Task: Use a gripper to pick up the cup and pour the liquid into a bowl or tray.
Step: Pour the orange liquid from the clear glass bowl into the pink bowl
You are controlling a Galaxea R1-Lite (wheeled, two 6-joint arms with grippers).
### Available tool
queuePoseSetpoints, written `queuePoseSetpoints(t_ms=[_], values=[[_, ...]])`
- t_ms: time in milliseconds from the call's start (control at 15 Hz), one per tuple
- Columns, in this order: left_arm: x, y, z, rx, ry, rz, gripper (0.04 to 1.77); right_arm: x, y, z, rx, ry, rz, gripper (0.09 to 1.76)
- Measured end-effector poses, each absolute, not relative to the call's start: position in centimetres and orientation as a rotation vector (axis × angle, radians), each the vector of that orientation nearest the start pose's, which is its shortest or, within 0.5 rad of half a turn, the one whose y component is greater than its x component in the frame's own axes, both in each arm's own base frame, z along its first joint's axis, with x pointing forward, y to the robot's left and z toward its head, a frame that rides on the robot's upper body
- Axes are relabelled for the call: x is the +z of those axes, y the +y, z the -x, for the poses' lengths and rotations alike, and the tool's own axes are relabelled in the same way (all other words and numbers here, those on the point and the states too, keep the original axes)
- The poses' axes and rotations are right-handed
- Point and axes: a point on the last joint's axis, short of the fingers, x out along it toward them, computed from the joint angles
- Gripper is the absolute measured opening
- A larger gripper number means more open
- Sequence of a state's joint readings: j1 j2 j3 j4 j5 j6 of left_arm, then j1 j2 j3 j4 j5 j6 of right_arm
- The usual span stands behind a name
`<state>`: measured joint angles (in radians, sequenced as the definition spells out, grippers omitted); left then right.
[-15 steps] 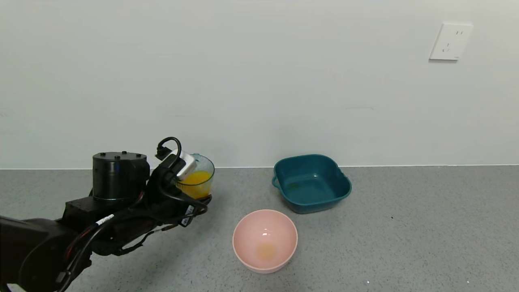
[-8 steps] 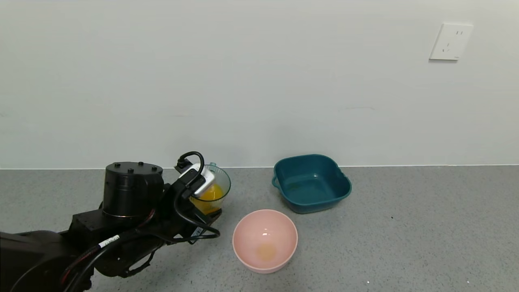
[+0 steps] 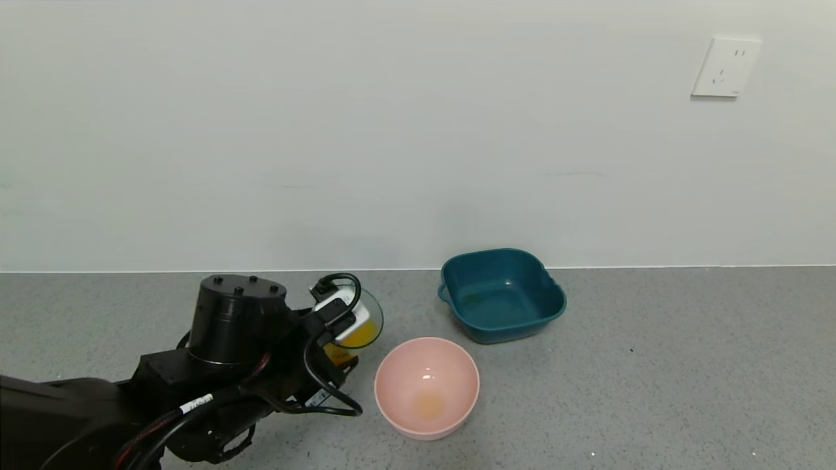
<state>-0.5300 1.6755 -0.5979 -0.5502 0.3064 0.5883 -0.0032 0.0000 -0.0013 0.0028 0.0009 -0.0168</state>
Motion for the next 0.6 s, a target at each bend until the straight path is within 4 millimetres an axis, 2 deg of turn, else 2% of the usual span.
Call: queuePoseSetpoints(t_ms=[600], values=[[11.6, -14.9, -22.8, -0.389, 0.440, -0.982, 1.28, 7.6, 0.0, 2.3, -0.003, 0.002, 0.017, 1.71]])
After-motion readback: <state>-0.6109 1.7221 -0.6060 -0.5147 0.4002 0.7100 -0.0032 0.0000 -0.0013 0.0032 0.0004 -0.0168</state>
